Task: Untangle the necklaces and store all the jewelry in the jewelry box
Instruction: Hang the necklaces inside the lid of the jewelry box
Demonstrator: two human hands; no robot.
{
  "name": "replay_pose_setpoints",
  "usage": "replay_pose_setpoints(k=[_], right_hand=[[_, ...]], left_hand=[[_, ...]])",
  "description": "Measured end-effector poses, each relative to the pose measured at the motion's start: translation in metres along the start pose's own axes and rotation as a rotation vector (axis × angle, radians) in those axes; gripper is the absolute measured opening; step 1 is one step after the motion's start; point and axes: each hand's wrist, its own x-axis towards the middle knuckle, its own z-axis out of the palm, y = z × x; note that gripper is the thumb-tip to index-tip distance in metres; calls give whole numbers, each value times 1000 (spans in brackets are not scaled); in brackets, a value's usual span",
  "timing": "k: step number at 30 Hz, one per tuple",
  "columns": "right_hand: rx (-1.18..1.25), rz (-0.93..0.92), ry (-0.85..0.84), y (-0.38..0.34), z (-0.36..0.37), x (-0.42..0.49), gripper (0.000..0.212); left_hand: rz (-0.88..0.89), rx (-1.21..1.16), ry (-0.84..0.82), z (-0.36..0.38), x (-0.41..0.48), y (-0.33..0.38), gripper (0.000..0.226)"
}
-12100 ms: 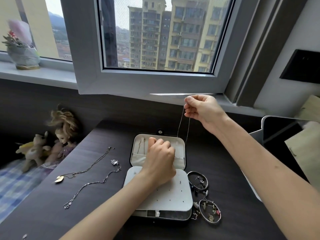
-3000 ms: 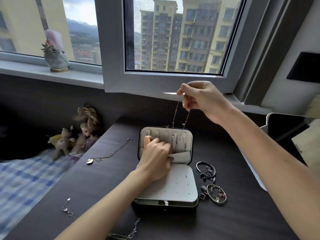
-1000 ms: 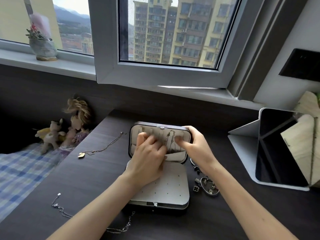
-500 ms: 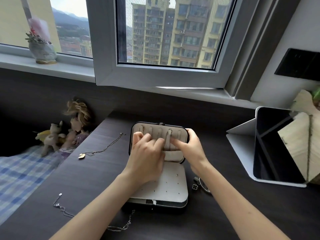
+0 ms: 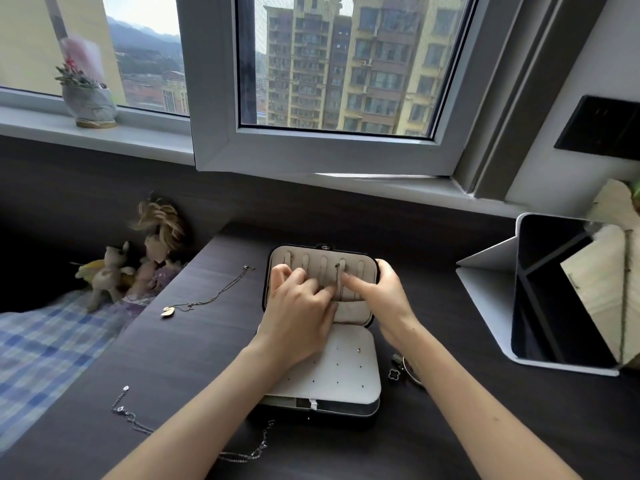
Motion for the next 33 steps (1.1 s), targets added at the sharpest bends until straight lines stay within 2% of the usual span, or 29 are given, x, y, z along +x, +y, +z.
replay_pose_setpoints(k=[8,19,22,25,28,31,33], right_hand=[[-19,32,45,9,3,7,30],[-92,102,54,26,0,18,31],[-211,98,49,28,-2,21,35],[-357,86,22,31,-3,26,32],[-607,48,24,32,-4,31,36],[-966,-98,99,24,-4,22,37],[-1009,-272,145,12,2,8,29]], left_hand=[[28,35,-52,4,1,0,35],[-9,-66,0,11,3,-5,34],[-82,-192,-24,12,7,-9,28],[-145,-271,-195,7,13,-13,33],[-149,-325,-307,-4,21,-22,24],[-162,-371,-285,-26,19,-37,20],[-179,-426,-251,-41,7,-50,16]])
